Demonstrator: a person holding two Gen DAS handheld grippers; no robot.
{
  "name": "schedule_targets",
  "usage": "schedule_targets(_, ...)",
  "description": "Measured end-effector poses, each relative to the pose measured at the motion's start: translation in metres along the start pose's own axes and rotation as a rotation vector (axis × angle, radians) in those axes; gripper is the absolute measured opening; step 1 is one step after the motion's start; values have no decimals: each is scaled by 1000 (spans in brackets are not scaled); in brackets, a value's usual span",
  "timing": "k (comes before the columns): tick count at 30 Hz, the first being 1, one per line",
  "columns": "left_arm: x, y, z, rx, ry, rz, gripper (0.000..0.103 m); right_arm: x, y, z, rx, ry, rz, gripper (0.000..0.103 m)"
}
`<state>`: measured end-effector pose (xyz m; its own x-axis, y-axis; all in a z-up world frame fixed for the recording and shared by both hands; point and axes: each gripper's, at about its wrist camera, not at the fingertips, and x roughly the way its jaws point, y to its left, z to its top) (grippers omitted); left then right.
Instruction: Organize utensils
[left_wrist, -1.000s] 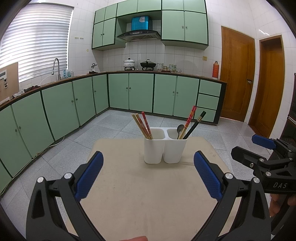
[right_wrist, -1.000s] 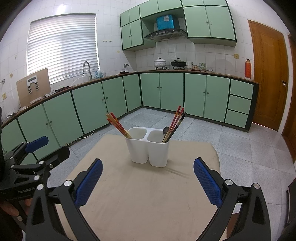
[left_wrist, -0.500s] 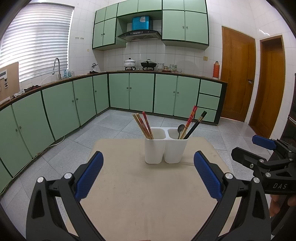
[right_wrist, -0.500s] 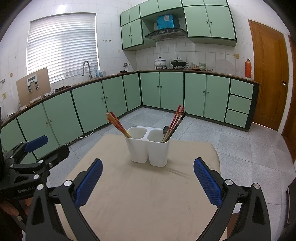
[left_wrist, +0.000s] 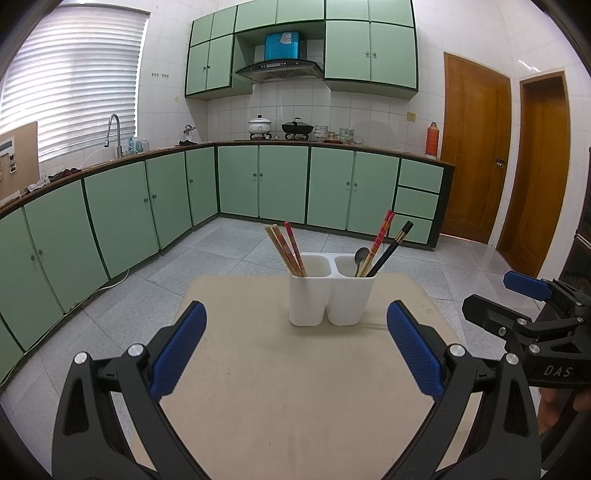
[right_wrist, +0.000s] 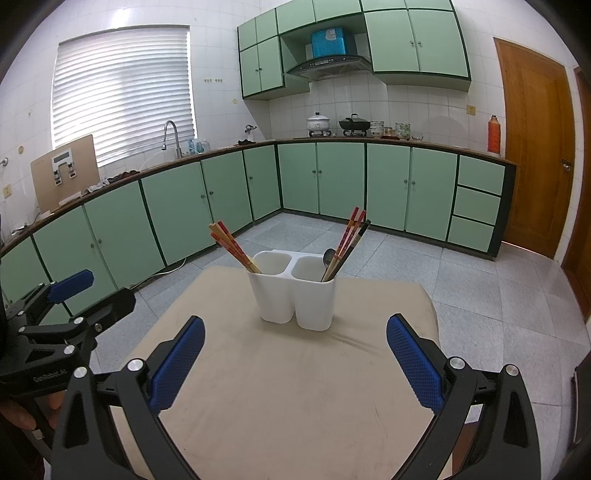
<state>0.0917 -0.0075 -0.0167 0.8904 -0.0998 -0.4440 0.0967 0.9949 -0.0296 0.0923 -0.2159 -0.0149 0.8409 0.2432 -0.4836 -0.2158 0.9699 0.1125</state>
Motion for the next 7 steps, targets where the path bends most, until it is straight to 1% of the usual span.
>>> schedule_targets(7, 0, 0, 0, -1, 0, 1, 95, 0, 0, 0, -1, 0, 0, 97)
